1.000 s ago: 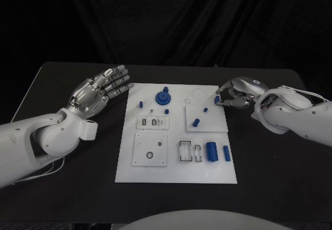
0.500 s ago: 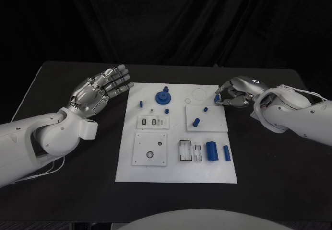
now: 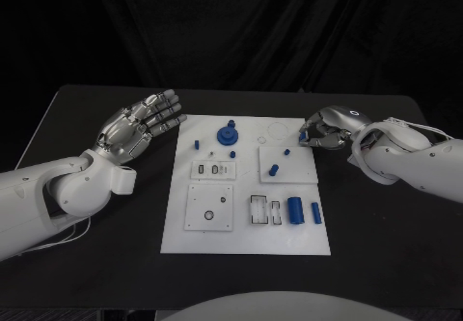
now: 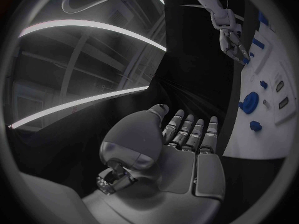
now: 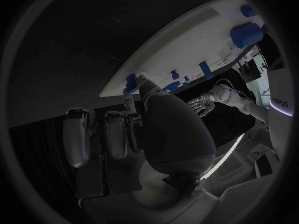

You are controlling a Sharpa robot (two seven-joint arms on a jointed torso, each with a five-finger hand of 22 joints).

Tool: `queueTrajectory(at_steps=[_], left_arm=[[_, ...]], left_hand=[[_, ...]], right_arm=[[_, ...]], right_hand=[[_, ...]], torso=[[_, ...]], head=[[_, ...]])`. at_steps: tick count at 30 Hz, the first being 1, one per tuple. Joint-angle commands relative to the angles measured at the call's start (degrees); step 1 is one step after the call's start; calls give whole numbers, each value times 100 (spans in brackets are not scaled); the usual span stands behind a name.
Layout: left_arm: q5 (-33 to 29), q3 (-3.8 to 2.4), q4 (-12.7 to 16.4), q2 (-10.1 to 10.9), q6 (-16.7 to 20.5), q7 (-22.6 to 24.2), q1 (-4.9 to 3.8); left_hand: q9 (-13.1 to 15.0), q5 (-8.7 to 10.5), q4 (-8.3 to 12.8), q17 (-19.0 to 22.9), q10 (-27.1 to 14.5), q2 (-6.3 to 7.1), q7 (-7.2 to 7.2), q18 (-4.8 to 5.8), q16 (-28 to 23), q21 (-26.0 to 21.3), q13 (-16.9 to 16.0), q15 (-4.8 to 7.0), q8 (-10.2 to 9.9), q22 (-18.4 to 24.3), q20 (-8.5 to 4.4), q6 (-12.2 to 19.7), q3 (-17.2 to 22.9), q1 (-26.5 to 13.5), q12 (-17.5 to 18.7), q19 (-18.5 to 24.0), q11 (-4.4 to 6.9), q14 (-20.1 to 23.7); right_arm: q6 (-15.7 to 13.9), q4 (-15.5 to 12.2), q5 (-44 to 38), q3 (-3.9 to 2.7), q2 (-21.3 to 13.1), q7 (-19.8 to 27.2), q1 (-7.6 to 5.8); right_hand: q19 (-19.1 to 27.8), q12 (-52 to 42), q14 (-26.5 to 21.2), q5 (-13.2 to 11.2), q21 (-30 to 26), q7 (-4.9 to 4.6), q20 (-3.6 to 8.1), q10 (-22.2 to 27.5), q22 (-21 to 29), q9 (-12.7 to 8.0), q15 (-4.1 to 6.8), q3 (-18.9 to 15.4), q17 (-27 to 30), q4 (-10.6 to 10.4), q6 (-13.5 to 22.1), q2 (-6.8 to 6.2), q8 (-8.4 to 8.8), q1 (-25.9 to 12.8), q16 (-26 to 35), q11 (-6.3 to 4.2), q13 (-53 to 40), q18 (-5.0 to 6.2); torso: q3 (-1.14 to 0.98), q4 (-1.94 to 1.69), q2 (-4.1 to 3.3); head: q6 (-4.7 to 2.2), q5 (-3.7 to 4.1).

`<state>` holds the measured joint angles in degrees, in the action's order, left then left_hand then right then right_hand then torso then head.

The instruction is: Assemble the parts on the task board

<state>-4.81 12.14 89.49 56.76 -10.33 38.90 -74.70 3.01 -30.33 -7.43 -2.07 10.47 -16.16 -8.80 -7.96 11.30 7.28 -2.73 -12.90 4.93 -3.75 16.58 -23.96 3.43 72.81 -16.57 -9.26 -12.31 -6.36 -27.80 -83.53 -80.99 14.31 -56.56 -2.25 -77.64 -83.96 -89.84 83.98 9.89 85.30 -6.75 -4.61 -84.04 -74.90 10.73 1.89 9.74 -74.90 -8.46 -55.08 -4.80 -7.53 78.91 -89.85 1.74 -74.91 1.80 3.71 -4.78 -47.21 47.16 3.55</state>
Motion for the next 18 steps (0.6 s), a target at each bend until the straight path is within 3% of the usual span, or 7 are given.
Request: queueTrajectory(at_steps=[1, 6, 12, 18], left_arm=[[6, -4, 1, -10, -107, 369, 12], [6, -4, -6, -11, -113, 364, 14], [6, -4, -14, -15, -124, 356, 15], [7, -4, -14, -1, -127, 345, 16]], left_hand=[[4, -34, -4, -8, 5, -2, -127, 71, 36, 14, -4, -47, 19, -4, 11, -25, 34, -38, -17, -33, -19, 6], [4, -34, -4, -8, 5, -2, -127, 71, 36, 14, -4, -47, 19, -4, 11, -25, 34, -38, -17, -33, -19, 6], [3, -33, 2, -8, 2, 4, -131, 73, 34, 12, -3, -48, 16, -3, 11, -15, 45, -45, -16, -30, -23, 10], [3, -33, 2, -8, 2, 4, -131, 73, 34, 12, -3, -48, 16, -3, 11, -15, 45, -45, -16, -30, -23, 10]], right_arm=[[35, 16, -63, -3, 6, -131, 20], [35, 23, -68, -3, 18, -121, 24], [0, 23, -69, -3, 28, -96, 28], [-158, -26, -70, -6, 10, -36, 29]], right_hand=[[-247, -16, 602, 112, -38, 11, 8, -596, -1160, 41, -13, 9, -1510, 5, -62, 18, -44, 78, -15, 32, -1509, -17], [-246, -16, 602, 364, -44, 40, 16, -596, -1161, 141, -2, 27, -1510, 56, -190, 45, -153, 147, -15, 18, -1509, -16], [-246, -16, 602, 936, -53, 55, 33, -596, -1165, 262, 11, 110, -1510, 165, -239, 92, -249, 255, -15, 5, -1509, -15], [-248, -16, 602, 1138, -53, 61, 33, -596, -1170, 332, 12, 161, -1510, 218, -309, 115, -319, 286, -15, 5, -1509, -16]], torso=[[0, -2, -1], [-1, 0, -2], [-1, 2, -1], [-1, 5, -2]], head=[[15, -4], [21, 0], [31, -4], [38, -25]])
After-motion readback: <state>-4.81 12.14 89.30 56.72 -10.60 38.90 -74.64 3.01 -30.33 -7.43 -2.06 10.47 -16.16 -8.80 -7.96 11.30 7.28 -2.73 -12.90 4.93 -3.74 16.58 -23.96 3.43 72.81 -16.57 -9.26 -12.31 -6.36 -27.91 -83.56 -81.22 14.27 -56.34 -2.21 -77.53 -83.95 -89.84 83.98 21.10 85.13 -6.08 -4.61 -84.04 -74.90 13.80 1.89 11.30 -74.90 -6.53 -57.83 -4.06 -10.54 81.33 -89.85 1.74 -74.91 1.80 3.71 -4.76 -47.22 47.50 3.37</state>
